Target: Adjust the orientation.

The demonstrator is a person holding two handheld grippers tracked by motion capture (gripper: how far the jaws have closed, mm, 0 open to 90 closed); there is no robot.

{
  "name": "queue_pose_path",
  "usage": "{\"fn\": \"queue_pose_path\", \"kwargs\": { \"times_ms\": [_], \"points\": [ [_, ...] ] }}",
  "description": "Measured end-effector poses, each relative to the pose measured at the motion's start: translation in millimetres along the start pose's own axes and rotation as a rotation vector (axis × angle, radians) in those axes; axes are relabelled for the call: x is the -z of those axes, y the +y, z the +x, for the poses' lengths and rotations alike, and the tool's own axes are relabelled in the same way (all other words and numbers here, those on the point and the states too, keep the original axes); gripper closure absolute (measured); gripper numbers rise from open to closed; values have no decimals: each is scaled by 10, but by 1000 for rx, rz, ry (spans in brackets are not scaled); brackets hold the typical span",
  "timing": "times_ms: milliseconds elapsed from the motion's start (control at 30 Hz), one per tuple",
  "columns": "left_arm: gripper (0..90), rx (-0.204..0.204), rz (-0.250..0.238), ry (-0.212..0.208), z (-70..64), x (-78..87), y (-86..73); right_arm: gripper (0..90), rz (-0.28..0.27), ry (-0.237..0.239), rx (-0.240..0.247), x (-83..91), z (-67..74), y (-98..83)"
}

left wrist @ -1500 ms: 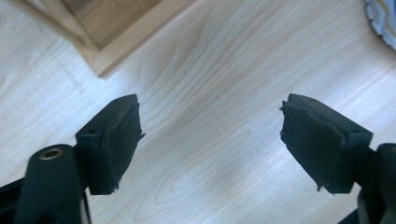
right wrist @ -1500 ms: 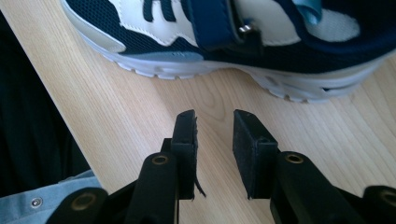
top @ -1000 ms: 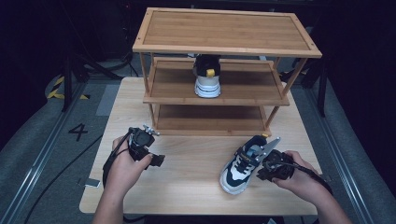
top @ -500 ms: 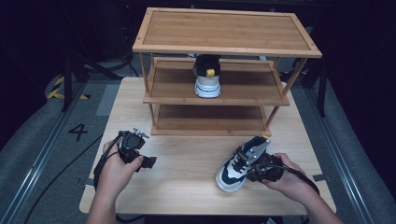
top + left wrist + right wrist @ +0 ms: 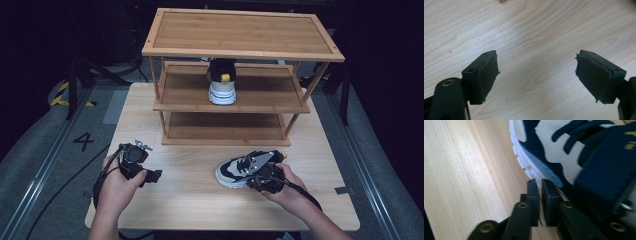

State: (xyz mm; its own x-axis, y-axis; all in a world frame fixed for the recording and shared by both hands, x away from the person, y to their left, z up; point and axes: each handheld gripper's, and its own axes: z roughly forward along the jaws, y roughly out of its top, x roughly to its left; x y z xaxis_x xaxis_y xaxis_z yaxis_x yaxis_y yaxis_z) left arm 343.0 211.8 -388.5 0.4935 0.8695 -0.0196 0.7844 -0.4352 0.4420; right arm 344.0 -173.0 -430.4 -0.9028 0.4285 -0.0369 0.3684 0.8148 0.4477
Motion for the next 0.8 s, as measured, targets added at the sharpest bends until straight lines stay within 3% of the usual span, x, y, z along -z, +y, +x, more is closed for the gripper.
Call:
{"fn": "queue_pose_path", "kwargs": {
  "times_ms": [100,300,400,433,533,800],
  "points": [
    [183,-4,4,-5,-1,-19,8,808,-9,22,6,54,33,4],
    [186,-31,39,-17,3,-131,49,728,-73,46,-10,391,42,-43],
    [183,-45,59,-3,14,-176,68,723,-96,38,-20,505,14,-80],
    [183,-30,73,3,13,-206,79,720,-121,19,-54,650,-32,-135],
    [185,-48,81,14,27,-235,90,717,-146,9,-82,816,-108,-203],
    [189,-58,83,16,7,-256,82,701,-187,-46,-151,1079,-291,-329]
  ]
}}
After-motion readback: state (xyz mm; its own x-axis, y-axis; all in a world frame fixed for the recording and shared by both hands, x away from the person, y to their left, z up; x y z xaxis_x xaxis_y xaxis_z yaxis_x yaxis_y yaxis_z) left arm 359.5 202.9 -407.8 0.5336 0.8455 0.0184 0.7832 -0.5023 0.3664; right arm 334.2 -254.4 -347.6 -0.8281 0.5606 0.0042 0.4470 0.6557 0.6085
